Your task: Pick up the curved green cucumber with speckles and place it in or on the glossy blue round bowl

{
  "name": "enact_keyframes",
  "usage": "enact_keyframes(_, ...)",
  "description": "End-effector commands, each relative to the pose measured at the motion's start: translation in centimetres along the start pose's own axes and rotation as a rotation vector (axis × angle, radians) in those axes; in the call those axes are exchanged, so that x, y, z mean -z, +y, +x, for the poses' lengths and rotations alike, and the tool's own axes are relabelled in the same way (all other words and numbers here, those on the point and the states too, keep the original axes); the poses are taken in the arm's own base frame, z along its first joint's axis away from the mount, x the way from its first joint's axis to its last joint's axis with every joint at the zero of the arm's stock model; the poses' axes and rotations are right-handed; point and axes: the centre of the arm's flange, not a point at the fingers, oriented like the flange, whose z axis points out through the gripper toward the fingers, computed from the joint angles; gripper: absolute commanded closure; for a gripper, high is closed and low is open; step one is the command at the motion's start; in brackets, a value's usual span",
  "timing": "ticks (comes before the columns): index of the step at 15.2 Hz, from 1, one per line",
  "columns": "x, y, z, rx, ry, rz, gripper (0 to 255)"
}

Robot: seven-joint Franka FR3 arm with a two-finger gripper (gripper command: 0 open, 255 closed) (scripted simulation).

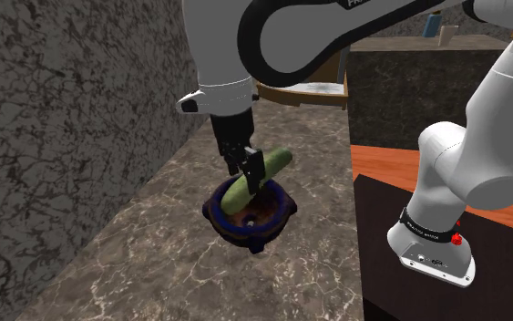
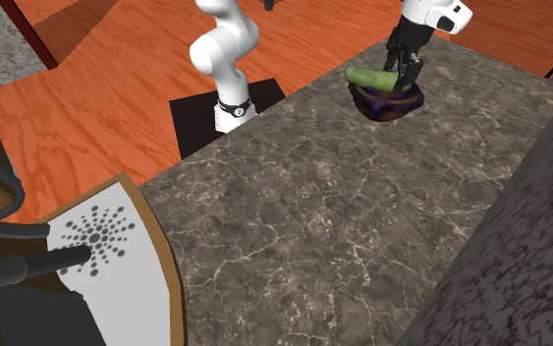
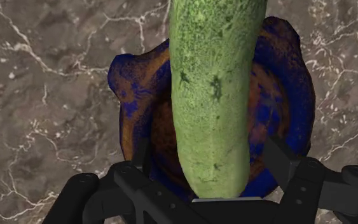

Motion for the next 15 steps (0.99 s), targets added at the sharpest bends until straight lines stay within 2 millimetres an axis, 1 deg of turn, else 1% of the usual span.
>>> enact_keyframes(1, -0.1, 0.0, 0.0, 0.0, -0.002, 0.001, 0)
enact_keyframes(4, -0.1, -0.1, -0.1, 0.0, -0.002, 0.001, 0)
enact_keyframes(7, 3.9, -0.1, 0.0, 0.0, -0.002, 0.001, 0)
enact_keyframes(8, 4.9, -0.1, 0.0, 0.0, -0.002, 0.001, 0)
enact_keyframes(15, 4.9, -0.1, 0.0, 0.0, -0.002, 0.001, 0)
